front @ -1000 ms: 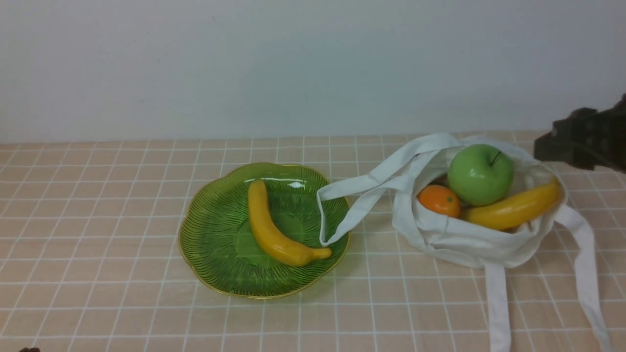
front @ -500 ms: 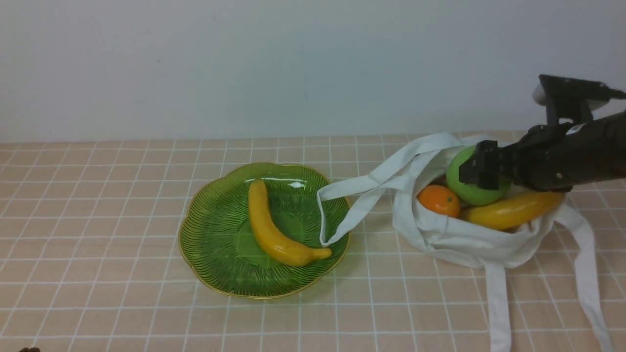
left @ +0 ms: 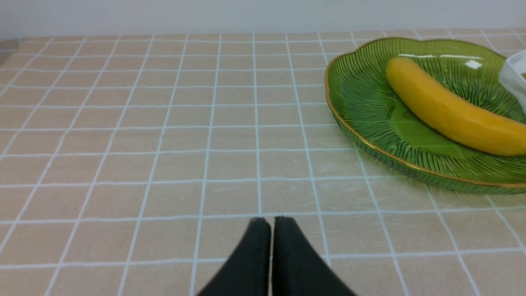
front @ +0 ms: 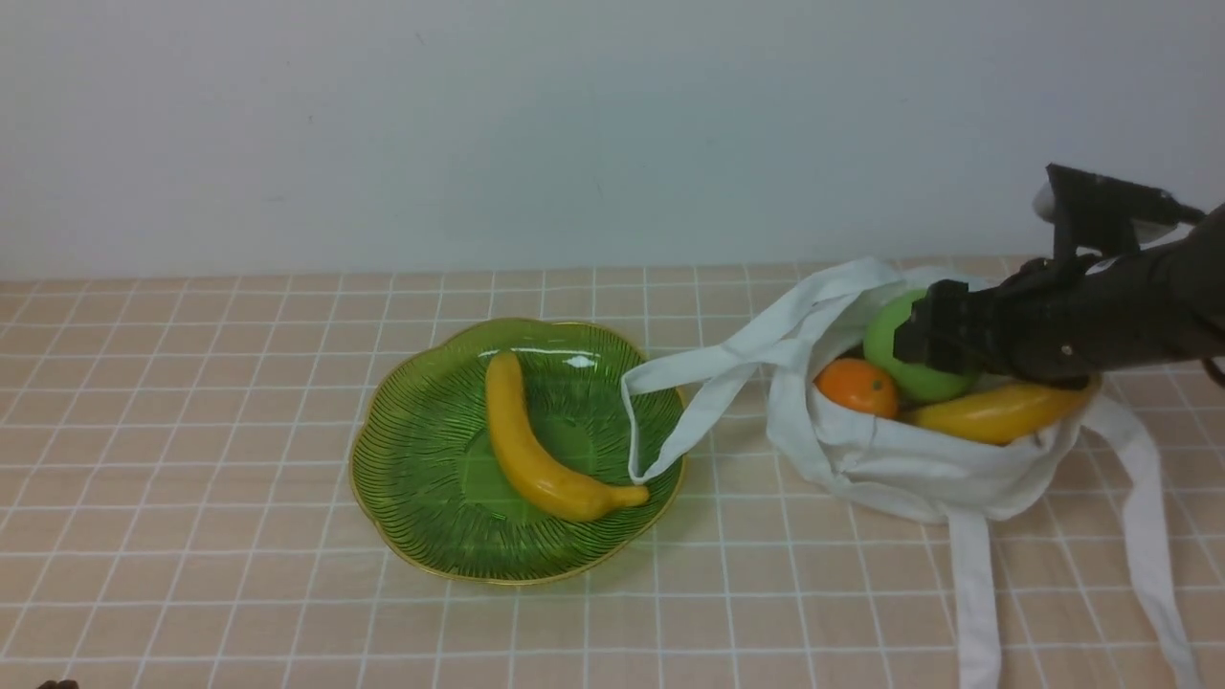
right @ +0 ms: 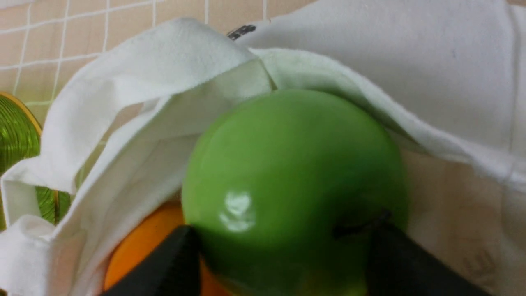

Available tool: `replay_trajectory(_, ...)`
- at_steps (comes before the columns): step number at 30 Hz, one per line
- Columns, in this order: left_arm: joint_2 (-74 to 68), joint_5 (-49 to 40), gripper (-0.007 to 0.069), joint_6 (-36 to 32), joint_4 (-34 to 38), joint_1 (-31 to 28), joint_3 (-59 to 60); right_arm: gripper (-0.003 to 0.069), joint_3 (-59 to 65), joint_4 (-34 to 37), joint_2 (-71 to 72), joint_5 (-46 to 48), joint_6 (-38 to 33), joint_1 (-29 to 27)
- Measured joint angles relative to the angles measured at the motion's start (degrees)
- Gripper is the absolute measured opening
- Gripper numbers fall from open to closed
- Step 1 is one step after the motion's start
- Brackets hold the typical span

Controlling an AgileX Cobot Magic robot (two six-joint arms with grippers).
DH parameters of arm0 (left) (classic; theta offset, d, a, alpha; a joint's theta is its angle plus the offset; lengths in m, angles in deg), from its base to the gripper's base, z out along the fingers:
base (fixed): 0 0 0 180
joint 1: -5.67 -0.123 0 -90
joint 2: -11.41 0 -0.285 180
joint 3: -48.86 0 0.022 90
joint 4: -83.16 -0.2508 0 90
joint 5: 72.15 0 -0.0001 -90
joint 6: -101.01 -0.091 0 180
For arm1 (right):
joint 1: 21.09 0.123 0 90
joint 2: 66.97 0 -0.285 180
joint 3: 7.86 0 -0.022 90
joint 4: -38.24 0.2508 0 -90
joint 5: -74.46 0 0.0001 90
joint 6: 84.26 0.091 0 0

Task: Take the fruit out of the bag on the brown coffee tablecloth and place them on the plate.
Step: 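Reach into the cloth bag and grasp a fruit inside it with the right gripper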

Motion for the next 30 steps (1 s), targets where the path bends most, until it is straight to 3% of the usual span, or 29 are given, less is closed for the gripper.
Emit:
replay_trajectory(1,0.0,0.0,-0.0008,0.0,0.0,0.0,0.0,0.0309,-0.1,0.1,0.0,0.1,0.0,0.0)
replay_trajectory(2,0.0,0.0,-0.0008,0.0,0.0,0.0,0.0,0.0238,-0.2,0.1,0.0,0.2,0.0,0.0)
replay_trajectory(7,0.0,0.0,-0.0008,0.0,0.0,0.0,0.0,0.0159,-0.2,-0.3,2.1,2.3,0.0,0.0)
replay_trajectory(10,0.0,0.0,-0.0008,0.0,0.0,0.0,0.0,0.0032,-0.2,-0.3,5.6,2.6,0.0,0.0)
replay_trajectory(15,0.0,0.0,-0.0008,0.0,0.0,0.0,0.0,-0.0011,-0.2,-0.3,9.6,3.5,-0.1,0.0)
replay_trajectory(21,0.0,0.0,-0.0008,0.0,0.0,0.0,0.0,-0.0001,-0.2,-1.1,10.0,4.1,-1.1,0.0)
replay_trajectory(24,0.0,0.0,-0.0008,0.0,0.0,0.0,0.0,0.0064,-0.2,-1.5,9.2,3.5,-1.2,0.0)
replay_trajectory(26,0.0,0.0,-0.0008,0.0,0.0,0.0,0.0,0.0124,-0.2,-1.5,8.5,2.7,-1.2,0.0)
replay_trajectory(30,0.0,0.0,-0.0008,0.0,0.0,0.0,0.0,0.0351,-0.2,-1.3,5.7,0.1,-1.1,0.0)
